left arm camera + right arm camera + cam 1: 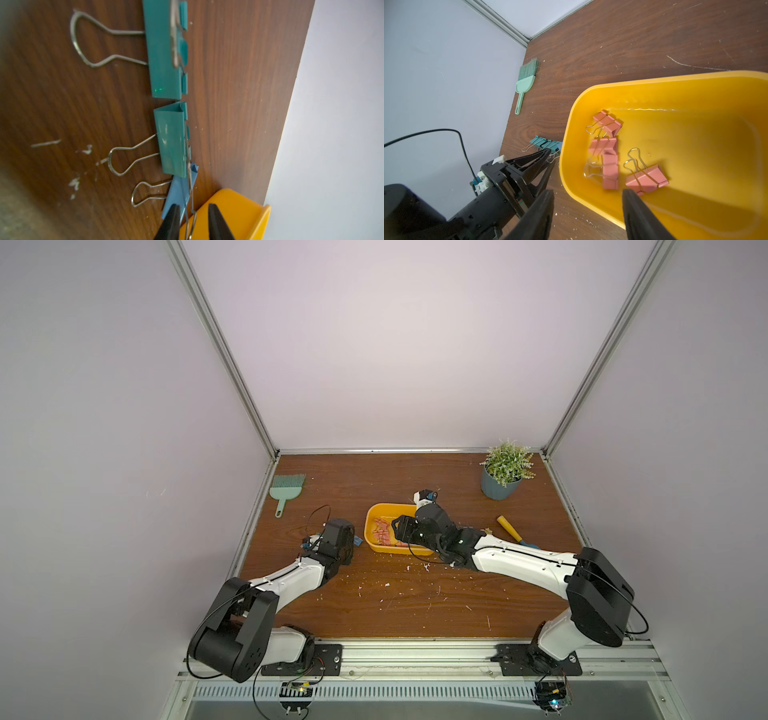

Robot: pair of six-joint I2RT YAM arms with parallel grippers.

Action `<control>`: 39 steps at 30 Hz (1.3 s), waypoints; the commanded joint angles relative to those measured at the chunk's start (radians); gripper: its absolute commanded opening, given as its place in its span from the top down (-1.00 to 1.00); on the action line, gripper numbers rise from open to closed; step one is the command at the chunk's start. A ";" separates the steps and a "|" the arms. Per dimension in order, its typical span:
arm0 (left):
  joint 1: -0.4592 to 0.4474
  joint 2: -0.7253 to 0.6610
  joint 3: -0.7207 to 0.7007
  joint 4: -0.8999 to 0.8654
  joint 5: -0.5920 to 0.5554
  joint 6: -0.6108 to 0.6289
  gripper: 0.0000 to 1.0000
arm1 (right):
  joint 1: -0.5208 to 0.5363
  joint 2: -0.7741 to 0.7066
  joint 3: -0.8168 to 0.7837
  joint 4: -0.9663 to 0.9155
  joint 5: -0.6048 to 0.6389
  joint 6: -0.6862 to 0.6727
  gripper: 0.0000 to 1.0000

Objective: Take out the binder clips from the storage box
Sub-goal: Place the binder clip at the center of the board, then pick up the binder clip from the storage box.

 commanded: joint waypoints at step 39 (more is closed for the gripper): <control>-0.055 0.175 0.466 -0.289 0.584 1.196 0.24 | -0.071 -0.224 -0.194 0.016 0.113 -0.013 -0.22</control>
